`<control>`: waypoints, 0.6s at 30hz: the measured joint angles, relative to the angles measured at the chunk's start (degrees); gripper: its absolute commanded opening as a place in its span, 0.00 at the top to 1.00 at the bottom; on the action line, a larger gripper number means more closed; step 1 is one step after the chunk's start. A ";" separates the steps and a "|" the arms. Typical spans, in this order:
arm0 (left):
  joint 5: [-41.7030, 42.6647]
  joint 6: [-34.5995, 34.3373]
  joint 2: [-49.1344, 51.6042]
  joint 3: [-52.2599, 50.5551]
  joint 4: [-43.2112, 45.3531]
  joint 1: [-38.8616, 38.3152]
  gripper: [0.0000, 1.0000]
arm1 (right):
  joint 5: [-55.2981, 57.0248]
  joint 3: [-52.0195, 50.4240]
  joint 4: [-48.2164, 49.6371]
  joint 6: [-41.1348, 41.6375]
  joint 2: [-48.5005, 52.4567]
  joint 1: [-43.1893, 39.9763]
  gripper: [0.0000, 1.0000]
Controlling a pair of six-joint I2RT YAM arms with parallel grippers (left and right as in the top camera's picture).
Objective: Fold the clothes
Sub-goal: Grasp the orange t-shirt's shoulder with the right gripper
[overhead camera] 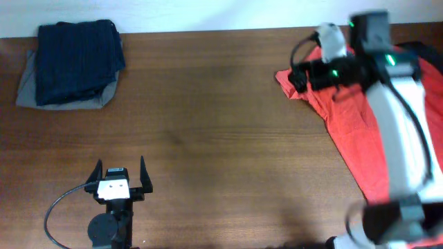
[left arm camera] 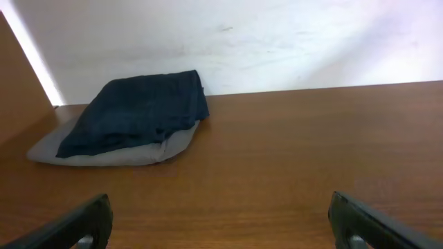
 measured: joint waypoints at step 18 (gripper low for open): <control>-0.02 0.00 0.00 0.00 0.00 -0.02 0.01 | 11.52 4.66 4.11 -6.19 23.89 0.11 0.01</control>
